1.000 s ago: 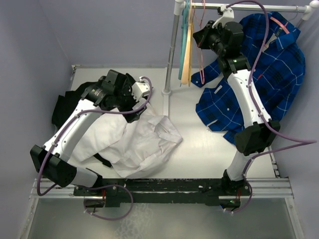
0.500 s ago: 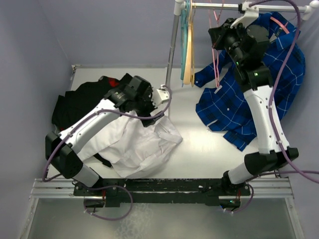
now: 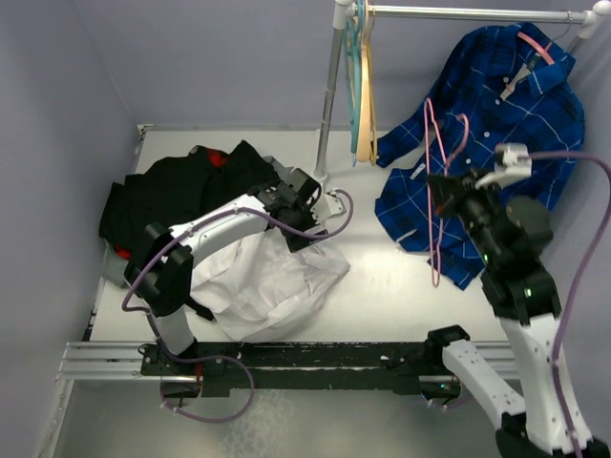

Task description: Place the shirt on the hanger

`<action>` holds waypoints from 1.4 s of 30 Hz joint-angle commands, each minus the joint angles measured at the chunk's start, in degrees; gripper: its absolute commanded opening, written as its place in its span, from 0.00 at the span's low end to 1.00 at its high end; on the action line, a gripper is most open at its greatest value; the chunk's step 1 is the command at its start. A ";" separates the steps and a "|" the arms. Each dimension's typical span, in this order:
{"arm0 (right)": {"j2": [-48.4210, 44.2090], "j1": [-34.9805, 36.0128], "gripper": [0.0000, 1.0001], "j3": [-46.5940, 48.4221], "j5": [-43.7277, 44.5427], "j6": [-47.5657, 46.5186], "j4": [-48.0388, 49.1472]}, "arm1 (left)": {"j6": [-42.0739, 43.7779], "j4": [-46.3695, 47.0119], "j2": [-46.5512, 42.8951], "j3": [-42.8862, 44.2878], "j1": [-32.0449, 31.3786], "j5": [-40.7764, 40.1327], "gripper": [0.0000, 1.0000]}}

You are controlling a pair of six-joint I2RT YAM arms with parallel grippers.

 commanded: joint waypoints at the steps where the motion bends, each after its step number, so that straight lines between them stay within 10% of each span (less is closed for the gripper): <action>1: -14.02 -0.10 0.00 -11.94 -4.31 9.25 -8.40 | 2.97 4.33 0.60 -0.53 -2.42 -3.14 0.99; 5: -24.30 -0.10 0.00 -21.17 -11.65 16.62 -11.82 | 3.67 5.34 3.05 -0.70 -3.67 -4.17 0.94; 12: -32.60 -0.10 0.00 -30.32 -23.98 24.53 -12.17 | 4.74 6.61 6.53 0.22 -4.37 -6.98 0.46; 18: -34.96 -0.10 0.00 -33.29 -27.93 24.78 -13.45 | 5.92 7.28 6.05 -0.75 -4.39 -9.81 0.38; 22: -35.59 -0.10 0.00 -37.51 -34.40 27.38 -9.39 | 5.90 6.12 4.36 0.35 -4.28 -10.51 0.00; 42: -21.79 2.27 0.00 -48.47 -42.63 41.27 29.02 | 1.72 -1.12 -8.08 5.31 -3.97 -5.56 0.00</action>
